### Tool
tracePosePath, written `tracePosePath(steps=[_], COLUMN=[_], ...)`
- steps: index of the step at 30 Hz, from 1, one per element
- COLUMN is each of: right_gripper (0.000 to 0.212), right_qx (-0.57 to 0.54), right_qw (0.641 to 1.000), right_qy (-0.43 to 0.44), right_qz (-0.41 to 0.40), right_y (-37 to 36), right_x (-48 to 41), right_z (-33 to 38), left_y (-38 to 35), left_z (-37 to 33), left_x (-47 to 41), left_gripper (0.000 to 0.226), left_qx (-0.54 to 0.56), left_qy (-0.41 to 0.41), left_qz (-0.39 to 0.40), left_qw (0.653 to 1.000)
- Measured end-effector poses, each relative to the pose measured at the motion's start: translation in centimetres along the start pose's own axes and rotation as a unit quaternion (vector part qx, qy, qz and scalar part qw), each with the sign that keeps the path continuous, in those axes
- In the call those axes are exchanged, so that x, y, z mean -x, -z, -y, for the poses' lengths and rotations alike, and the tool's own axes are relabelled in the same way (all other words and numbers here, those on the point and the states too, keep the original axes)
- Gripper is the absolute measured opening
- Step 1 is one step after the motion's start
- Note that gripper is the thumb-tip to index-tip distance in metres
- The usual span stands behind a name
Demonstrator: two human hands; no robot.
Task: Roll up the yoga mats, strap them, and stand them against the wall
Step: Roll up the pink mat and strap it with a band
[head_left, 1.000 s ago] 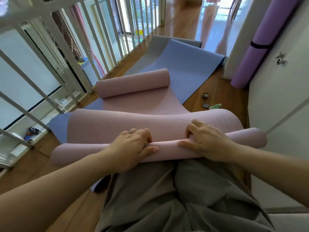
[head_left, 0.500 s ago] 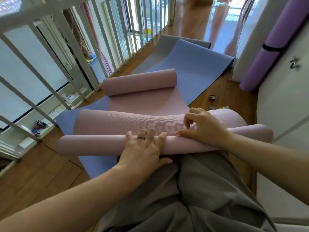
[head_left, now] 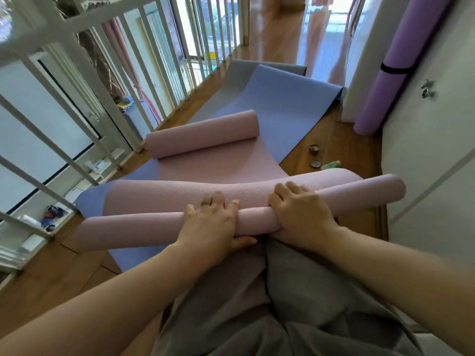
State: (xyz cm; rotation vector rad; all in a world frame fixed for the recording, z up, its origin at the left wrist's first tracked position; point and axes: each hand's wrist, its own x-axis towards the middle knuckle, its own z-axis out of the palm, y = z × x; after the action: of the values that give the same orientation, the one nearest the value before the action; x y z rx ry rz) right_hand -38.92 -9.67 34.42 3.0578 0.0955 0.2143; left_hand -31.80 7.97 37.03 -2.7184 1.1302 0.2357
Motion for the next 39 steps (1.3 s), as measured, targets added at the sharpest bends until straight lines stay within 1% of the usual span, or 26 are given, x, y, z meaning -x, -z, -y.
tracePosePath(steps=[2,5,9,12,14,16,18,20,21,24,25,26,28,29,31,32,33,34,35,36,38,39], right_gripper=[0.047,0.044,0.036,0.035,0.038,0.042,0.045,0.046,0.046,0.045,0.045,0.048,0.056,0.059,0.063,0.064,0.062,0.060,0.057,0.054,0.049,0.048], right_qx=[-0.019,-0.089,-0.059,-0.068,-0.100,-0.112,-0.100,-0.105,-0.110,-0.151,-0.159,-0.158,-0.146,-0.134,-0.070,-0.030,-0.011,-0.010,-0.009,-0.011,-0.054,-0.087], right_qw=[0.999,0.993,0.994,0.990,0.983,0.976,0.972,0.966,0.961,0.943,0.939,0.939,0.951,0.963,0.989,0.993,0.995,0.995,0.997,0.998,0.993,0.986], right_qy=[0.000,0.015,0.046,0.063,0.055,0.053,0.058,0.061,0.063,0.049,0.048,0.052,0.056,0.060,0.088,0.103,0.102,0.092,0.080,0.066,0.040,0.039], right_qz=[0.031,0.078,0.078,0.106,0.142,0.181,0.206,0.229,0.247,0.293,0.301,0.301,0.266,0.227,0.100,0.040,-0.002,-0.025,-0.021,0.006,0.100,0.140], right_y=[0.6,2.7,7.0,7.8,6.7,5.1,4.0,3.7,3.7,3.4,3.3,3.2,3.2,3.1,2.5,1.8,1.3,1.0,0.9,1.2,2.2,2.6], right_x=[-0.8,-1.9,-2.2,-0.4,1.2,2.2,2.1,1.3,0.8,-0.4,-0.7,-0.9,-0.7,-0.3,0.9,1.6,2.1,2.3,2.2,1.8,0.6,0.0], right_z=[0.0,-0.7,-1.2,-0.3,0.7,1.8,2.1,1.7,1.4,0.8,0.7,0.7,0.6,0.6,0.8,1.0,1.4,1.6,1.8,1.8,1.4,1.0], left_y=[0.3,1.6,5.2,5.5,3.9,1.7,0.1,-0.3,-0.4,-1.1,-1.3,-1.4,-1.2,-1.0,-0.6,-0.5,-0.3,-0.1,0.3,0.6,0.8,0.5], left_z=[0.2,1.0,1.6,0.9,0.1,-0.5,-0.5,-0.4,-0.4,-1.1,-1.3,-1.3,-0.8,-0.6,-0.2,-0.1,0.0,0.2,0.4,0.6,0.6,0.2], left_x=[-0.1,0.4,1.7,3.3,4.2,4.8,5.0,5.1,5.3,6.1,6.2,6.0,4.9,4.3,3.5,3.1,2.7,2.3,1.9,1.6,1.4,1.6], left_gripper=[0.075,0.059,0.053,0.050,0.051,0.052,0.052,0.054,0.057,0.072,0.073,0.072,0.072,0.071,0.067,0.065,0.063,0.061,0.061,0.061,0.063,0.064], left_qx=[-0.025,-0.019,-0.030,-0.026,-0.019,-0.004,0.027,0.053,0.044,-0.032,-0.042,-0.039,-0.019,-0.011,0.002,0.015,0.034,0.055,0.069,0.075,0.064,0.045], left_qy=[-0.013,-0.049,-0.077,-0.096,-0.095,-0.087,-0.065,-0.057,-0.059,-0.054,-0.048,-0.040,-0.029,-0.031,-0.040,-0.045,-0.049,-0.049,-0.049,-0.049,-0.043,-0.040], left_qz=[-0.041,-0.067,-0.118,-0.099,-0.064,-0.012,0.012,0.000,-0.012,-0.035,-0.036,-0.037,-0.044,-0.038,-0.003,0.023,0.048,0.076,0.097,0.110,0.089,0.057], left_qw=[0.999,0.996,0.990,0.990,0.993,0.996,0.997,0.997,0.997,0.997,0.997,0.998,0.998,0.999,0.999,0.999,0.997,0.994,0.992,0.990,0.993,0.997])
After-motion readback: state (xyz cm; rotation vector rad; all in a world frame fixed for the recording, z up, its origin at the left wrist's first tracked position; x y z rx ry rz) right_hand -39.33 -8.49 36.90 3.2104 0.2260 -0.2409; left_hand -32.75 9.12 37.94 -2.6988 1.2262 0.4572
